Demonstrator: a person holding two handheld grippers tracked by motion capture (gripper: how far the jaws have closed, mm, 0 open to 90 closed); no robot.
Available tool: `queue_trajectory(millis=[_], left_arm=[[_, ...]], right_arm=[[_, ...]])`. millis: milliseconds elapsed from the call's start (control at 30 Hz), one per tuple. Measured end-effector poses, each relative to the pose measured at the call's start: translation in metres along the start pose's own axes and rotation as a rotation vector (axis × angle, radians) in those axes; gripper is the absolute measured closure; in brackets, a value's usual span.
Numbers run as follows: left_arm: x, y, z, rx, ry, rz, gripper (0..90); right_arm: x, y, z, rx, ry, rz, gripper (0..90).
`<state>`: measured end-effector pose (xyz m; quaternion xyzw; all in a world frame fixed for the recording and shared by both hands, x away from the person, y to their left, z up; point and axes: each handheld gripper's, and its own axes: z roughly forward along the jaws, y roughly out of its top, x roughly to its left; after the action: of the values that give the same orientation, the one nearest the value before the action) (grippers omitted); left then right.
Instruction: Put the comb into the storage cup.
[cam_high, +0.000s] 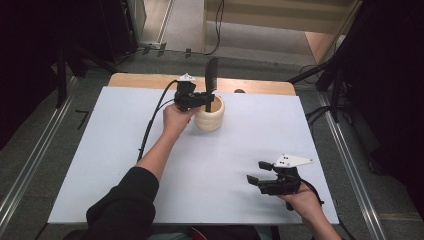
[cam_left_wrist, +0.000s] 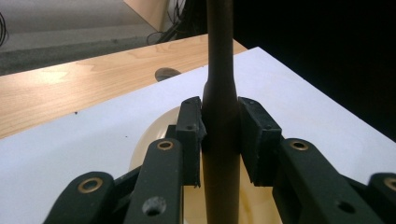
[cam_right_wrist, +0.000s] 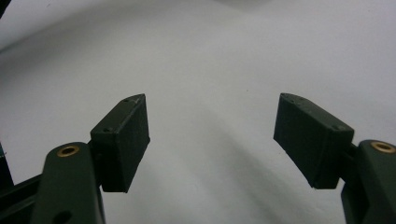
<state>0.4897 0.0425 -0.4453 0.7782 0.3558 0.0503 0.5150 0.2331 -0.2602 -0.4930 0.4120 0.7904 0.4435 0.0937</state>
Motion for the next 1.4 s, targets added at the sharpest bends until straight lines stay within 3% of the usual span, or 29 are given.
queue_trajectory(millis=[167,667,933,1067,1400], left_arm=[[0.002,-0.001,-0.005,-0.033,-0.016,-0.012,67.4],[0.0,0.007,-0.028,-0.012,-0.055,-0.038,46.6],[0.0,0.008,-0.045,0.012,-0.068,-0.056,42.4],[0.004,0.007,-0.053,0.025,-0.087,-0.084,39.7],[0.015,-0.004,-0.071,0.037,-0.098,-0.105,37.6]], right_arm=[[0.0,0.0,0.0,-0.003,0.001,0.001,24.8],[0.0,0.0,0.0,0.005,0.001,-0.004,24.8],[0.0,0.0,0.0,0.003,0.002,-0.002,24.7],[0.0,0.0,0.0,0.005,0.0,-0.004,24.8],[0.0,0.0,0.0,0.008,-0.001,-0.004,24.8]])
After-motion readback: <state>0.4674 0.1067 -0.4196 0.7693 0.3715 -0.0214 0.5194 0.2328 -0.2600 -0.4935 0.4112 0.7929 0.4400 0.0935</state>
